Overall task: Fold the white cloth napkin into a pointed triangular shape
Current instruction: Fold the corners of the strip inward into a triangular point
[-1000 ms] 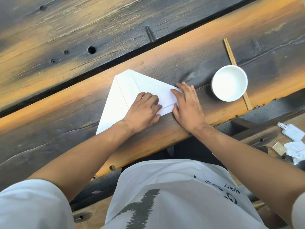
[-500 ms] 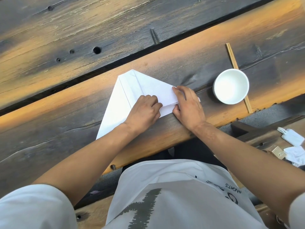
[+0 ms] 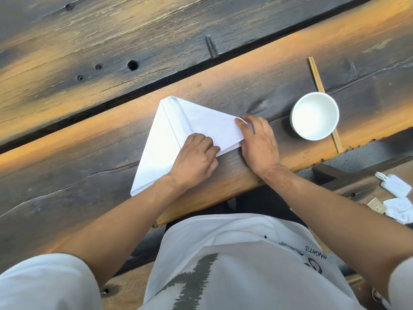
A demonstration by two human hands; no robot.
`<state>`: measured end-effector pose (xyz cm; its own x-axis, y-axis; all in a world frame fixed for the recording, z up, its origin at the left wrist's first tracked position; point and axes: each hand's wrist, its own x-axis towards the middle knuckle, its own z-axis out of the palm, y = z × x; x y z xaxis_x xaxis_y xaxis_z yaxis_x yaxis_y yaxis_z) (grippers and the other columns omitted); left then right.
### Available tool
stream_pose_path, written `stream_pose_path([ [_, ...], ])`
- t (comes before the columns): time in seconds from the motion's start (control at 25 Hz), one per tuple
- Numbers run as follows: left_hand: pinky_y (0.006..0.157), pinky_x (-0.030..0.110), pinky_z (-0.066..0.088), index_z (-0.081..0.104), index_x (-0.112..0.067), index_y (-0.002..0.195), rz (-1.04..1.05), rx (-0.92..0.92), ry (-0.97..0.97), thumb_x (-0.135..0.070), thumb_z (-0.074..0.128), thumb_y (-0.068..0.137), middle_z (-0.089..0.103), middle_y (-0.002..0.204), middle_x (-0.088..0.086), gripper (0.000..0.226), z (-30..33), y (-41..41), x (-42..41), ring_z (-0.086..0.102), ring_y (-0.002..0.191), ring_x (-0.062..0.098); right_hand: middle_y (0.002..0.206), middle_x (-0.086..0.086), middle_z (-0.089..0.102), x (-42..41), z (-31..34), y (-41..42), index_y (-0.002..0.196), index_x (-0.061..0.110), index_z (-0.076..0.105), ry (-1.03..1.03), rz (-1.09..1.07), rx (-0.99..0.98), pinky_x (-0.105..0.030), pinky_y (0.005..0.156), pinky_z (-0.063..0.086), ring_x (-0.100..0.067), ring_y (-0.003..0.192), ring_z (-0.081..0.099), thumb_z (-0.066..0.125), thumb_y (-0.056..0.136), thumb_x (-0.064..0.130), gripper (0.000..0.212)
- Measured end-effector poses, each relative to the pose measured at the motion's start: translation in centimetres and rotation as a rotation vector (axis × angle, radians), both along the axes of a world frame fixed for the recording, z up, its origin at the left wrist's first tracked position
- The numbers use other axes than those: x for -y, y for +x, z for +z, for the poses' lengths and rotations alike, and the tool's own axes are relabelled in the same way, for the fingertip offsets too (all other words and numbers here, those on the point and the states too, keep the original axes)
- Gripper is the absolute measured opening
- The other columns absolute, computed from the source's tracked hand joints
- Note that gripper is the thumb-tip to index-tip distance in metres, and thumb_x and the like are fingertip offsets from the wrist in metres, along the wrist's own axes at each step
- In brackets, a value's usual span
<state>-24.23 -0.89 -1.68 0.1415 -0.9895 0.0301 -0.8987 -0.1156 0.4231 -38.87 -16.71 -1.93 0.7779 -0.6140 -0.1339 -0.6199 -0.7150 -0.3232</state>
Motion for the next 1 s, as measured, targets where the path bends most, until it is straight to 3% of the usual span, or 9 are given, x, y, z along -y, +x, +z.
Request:
stream_pose_path([
  [0.12,0.085,0.045,0.044,0.072,-0.004,0.092,-0.038,-0.004,0.068,-0.016,0.06,0.09,0.059,0.083,0.01,0.017,-0.6,0.5,-0.1,0.057,0.084,0.034,0.126,-0.013,0.058,0.4,0.1,-0.2,0.13,0.016,0.063,-0.057,-0.033,-0.003,-0.048,0.095,0.039,-0.033,0.113,0.046,0.043,0.087,0.016,0.047],
  [0.28,0.082,0.045,0.044,0.072,-0.008,0.094,-0.08,-0.003,0.109,-0.02,0.059,0.091,0.058,0.085,0.007,0.018,-0.6,0.7,0.2,0.055,0.085,0.032,0.109,-0.013,0.053,0.8,0.1,-0.5,0.126,0.014,0.063,-0.039,-0.043,0.007,-0.049,0.082,0.041,-0.029,0.095,0.038,0.051,0.082,0.003,0.047],
  [0.44,0.081,0.043,0.044,0.07,-0.007,0.104,-0.135,0.002,0.115,-0.019,0.062,0.093,0.061,0.09,0.008,0.018,-0.8,0.8,0.1,0.056,0.088,0.032,0.108,-0.013,0.051,1.5,0.2,-1.1,0.128,0.012,0.061,0.022,-0.048,0.016,-0.048,0.087,0.043,-0.03,0.096,0.04,0.041,0.08,0.003,0.053],
  [0.68,0.077,0.042,0.043,0.071,-0.005,0.098,-0.122,-0.023,0.11,-0.015,0.06,0.097,0.061,0.087,0.009,0.015,-0.8,0.8,-0.1,0.056,0.085,0.032,0.109,-0.015,0.054,2.2,0.3,-2.1,0.124,0.01,0.066,0.077,-0.189,0.055,-0.044,0.096,0.047,-0.035,0.101,0.047,0.05,0.083,-0.012,0.048],
  [1.0,0.077,0.042,0.043,0.073,-0.005,0.096,-0.128,-0.052,0.086,-0.014,0.061,0.097,0.061,0.086,0.008,0.014,-1.0,0.9,-0.2,0.056,0.084,0.032,0.114,-0.017,0.057,2.6,0.3,-2.7,0.124,0.003,0.065,0.168,-0.216,0.073,-0.04,0.103,0.043,-0.035,0.106,0.051,0.048,0.083,-0.01,0.047],
])
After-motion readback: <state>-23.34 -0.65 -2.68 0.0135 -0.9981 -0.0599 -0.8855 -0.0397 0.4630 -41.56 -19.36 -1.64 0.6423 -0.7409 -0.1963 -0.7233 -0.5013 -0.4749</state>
